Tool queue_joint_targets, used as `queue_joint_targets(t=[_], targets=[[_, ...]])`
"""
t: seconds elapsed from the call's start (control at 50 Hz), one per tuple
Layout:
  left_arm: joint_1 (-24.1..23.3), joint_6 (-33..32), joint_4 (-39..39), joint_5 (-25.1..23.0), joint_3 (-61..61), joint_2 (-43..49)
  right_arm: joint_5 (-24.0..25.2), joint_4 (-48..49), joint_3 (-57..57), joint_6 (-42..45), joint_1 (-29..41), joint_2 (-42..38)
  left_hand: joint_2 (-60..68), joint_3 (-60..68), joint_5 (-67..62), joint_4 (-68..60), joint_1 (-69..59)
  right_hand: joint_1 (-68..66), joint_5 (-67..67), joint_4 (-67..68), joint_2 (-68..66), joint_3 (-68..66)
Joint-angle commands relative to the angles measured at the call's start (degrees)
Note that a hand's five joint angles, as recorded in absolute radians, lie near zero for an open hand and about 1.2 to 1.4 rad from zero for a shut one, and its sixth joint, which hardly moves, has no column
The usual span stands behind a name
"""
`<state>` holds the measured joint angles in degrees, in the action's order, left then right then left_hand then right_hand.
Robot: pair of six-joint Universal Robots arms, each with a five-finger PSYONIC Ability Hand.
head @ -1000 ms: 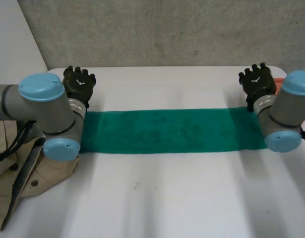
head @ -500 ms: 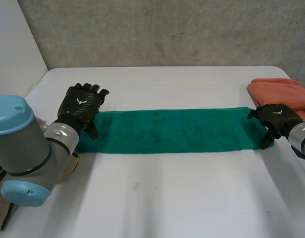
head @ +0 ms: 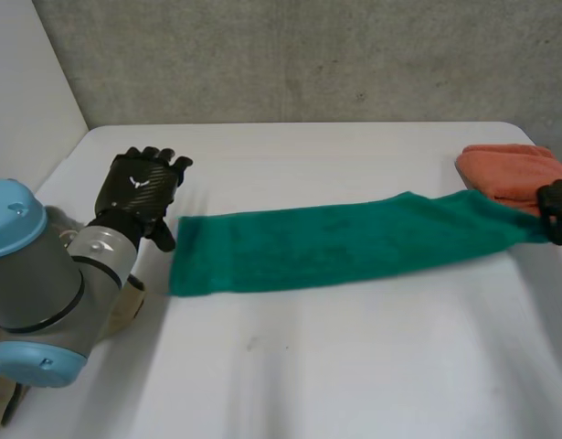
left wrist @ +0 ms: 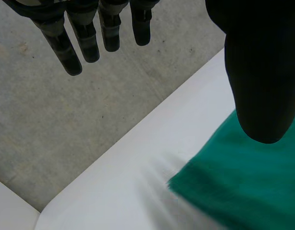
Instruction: Fold the laundry.
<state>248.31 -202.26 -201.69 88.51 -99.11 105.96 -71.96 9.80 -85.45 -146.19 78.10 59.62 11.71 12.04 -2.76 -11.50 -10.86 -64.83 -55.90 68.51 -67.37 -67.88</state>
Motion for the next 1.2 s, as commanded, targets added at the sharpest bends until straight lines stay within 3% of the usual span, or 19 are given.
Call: queue_joint_targets(t=[0.02,0.08,0.18,0.28,0.44,0.52,0.58,0.6,0.62,0.64,0.66,0.74,0.84,0.9,1.0,1.1,1.14,1.16,1.2], targets=[[0.68,0.20,0.15,-0.27,-1.52,-2.25,-4.93,-3.64,5.64,11.44,-2.43,-1.17,-1.71,-2.04,2.76,1.50,0.86,-15.17,-14.10,11.49,-12.63,-12.12],[1.30,0.37,0.07,-0.36,-2.31,-3.21,-6.61,-3.47,7.75,11.63,1.69,-0.73,-1.71,-2.04,2.76,1.50,0.86,-15.17,-14.10,11.49,-12.63,-12.12],[2.62,0.90,-0.02,-0.62,-2.93,-4.18,-3.98,1.97,7.40,9.43,11.96,2.78,-1.71,-2.04,2.76,1.50,0.86,-15.17,-14.10,11.49,-12.63,-12.12],[4.20,3.18,0.15,-0.62,-3.72,-5.15,2.78,13.12,3.28,9.70,27.43,6.83,-1.71,-2.04,2.76,1.50,0.86,-15.17,-14.10,11.49,-12.63,-12.12],[5.87,5.91,0.15,-1.15,-6.62,-6.91,12.02,23.34,1.16,10.39,47.21,-1.77,-1.71,-2.04,2.76,1.50,0.86,-15.17,-14.10,11.49,-12.63,-12.12],[5.96,5.82,0.07,-1.94,-7.68,-6.91,10.80,21.50,4.67,13.64,52.49,-9.24,-1.71,-2.04,2.76,1.50,0.86,-15.17,-14.10,11.49,-12.63,-12.12],[5.78,5.74,0.07,-2.47,-8.11,-6.82,5.02,16.51,8.26,16.19,54.43,-13.37,-1.71,-2.04,2.76,1.50,0.86,-15.17,-14.10,11.49,-12.63,-12.12],[5.70,5.73,0.07,-2.56,-8.20,-6.82,3.25,14.83,9.06,16.72,54.70,-13.82,-1.71,-2.04,2.76,1.50,0.86,-10.65,-9.58,6.97,-8.11,-7.60],[5.69,5.65,0.07,-2.64,-8.21,-6.82,1.84,13.42,9.68,16.99,54.79,-13.91,-1.71,-2.04,2.76,1.50,0.86,3.38,4.46,-7.06,5.92,6.44],[5.61,5.56,0.07,-2.73,-8.21,-6.73,-0.35,10.97,10.56,16.55,54.70,-13.57,-1.71,-2.04,2.76,1.50,0.86,39.33,40.40,-43.01,41.87,42.38],[5.61,5.47,0.07,-2.82,-8.29,-6.73,-1.07,10.08,10.65,15.77,54.53,-13.30,-1.71,-2.04,2.76,1.50,0.86,54.83,55.90,-58.51,57.37,57.88],[5.52,5.47,0.07,-3.00,-7.77,-6.91,-1.34,10.33,9.34,5.50,53.56,-10.58,-1.71,-2.04,2.76,1.50,0.86,54.83,55.90,-58.51,57.37,57.88],[4.91,5.64,0.07,-3.09,-6.80,-7.17,-1.60,9.37,4.34,-11.09,48.57,-0.75,-1.71,-2.04,2.76,1.50,0.86,54.83,55.90,-58.51,57.37,57.88],[4.03,5.65,0.07,-3.00,-6.54,-7.35,-1.78,8.05,1.35,-15.69,45.84,0.06,-1.71,-2.04,2.76,1.50,0.86,54.83,55.90,-58.51,57.37,57.88],[2.62,5.56,-0.02,-2.91,-6.62,-7.17,-3.62,3.66,-2.70,-12.29,39.24,-0.73,-1.71,-2.04,2.76,1.50,0.86,54.83,55.90,-58.51,57.37,57.88],[1.74,5.29,-0.02,-2.82,-6.71,-6.56,-5.12,1.54,-4.81,-3.60,32.22,-4.15,-1.71,-2.04,2.76,1.50,0.86,54.71,55.78,-58.39,57.25,57.76],[1.65,5.29,-0.02,-2.82,-6.62,-6.38,-5.12,1.37,-4.73,-1.91,30.98,-5.03,-1.71,-2.04,2.76,1.50,0.86,41.12,42.19,-44.80,43.66,44.17],[1.56,5.29,-0.11,-2.82,-6.62,-6.29,-5.29,1.71,-4.29,-1.38,30.27,-5.30,-1.71,-2.04,2.76,1.50,0.86,14.06,15.13,-17.74,16.60,17.11],[1.56,5.29,-0.11,-2.73,-6.62,-6.47,-5.47,1.98,-3.59,-1.55,30.00,-5.04,-1.71,-2.04,2.76,1.50,0.86,-15.03,-13.95,11.35,-12.49,-11.97]])
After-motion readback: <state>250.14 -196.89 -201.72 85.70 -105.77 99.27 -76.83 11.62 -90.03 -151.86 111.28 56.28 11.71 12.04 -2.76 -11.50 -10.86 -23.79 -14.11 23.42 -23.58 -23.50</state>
